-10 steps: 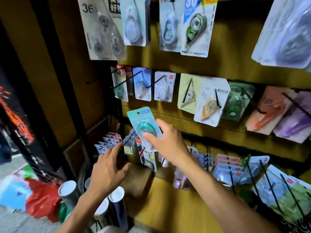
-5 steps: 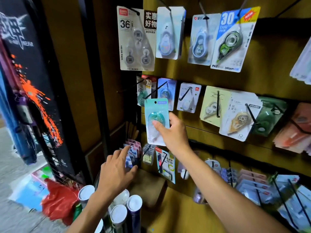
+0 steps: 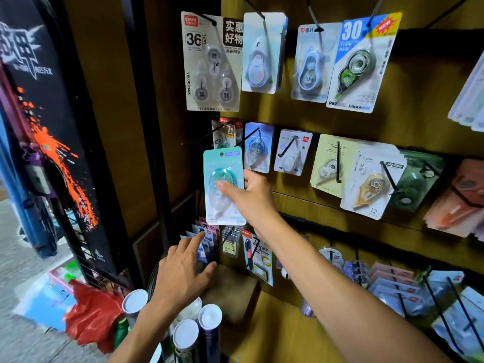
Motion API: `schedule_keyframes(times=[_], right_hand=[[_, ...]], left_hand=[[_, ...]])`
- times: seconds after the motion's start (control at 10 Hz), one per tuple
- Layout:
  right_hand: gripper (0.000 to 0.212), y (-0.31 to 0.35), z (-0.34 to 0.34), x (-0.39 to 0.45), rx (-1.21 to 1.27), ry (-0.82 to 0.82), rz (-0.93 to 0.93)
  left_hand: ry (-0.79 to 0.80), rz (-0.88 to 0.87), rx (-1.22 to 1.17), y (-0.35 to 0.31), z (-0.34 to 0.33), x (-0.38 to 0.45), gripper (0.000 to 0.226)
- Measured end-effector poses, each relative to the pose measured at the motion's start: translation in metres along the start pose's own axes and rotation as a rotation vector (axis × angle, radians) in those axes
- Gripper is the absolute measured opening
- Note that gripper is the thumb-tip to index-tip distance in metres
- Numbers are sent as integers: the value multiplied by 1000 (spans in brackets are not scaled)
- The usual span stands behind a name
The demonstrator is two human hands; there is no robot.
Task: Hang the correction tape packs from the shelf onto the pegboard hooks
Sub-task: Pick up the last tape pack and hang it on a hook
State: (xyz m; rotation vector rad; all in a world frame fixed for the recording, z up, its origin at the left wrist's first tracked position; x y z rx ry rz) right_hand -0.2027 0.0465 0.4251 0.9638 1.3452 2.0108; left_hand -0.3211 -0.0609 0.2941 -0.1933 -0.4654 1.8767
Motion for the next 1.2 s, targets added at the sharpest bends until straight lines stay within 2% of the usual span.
schedule_keyframes(times=[0.3,0.4,0.6,0.8,0.9,1.0,1.1,1.2], right_hand=[[16,5,-7,0,271,-51,-68],[18,3,-5,1,198,-98,-60],[17,-20,10,29,83,-194,-218],[13,-44,43,87,107,-266,-278],[39,-63,56,131,121,-307,-339],[45,-73,70,153,142,-305,-359],[42,-72,81,161,151,-292,-358],[51,-81,82,137,186,-284,-412]], left_hand=[[49,22,-20,0,-1,-2,79],[57,25,-20,1,-4,-4,77],[48,6,-35,3,0,-1,73],[5,10,-43,16,7,21,73],[16,9,-52,22,4,29,77],[24,-7,-63,26,0,35,77],[21,-35,-66,30,-1,38,76],[-12,-53,-121,31,0,30,72]])
Point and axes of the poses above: each hand's wrist, its own x-axis towards the middle knuckle, its own z-axis out of the back of the hand, y = z × x, the point moved 2 cm from there along x, towards the middle knuckle, and after that the axes turned 14 degrees about y, right-handed, at the moved point
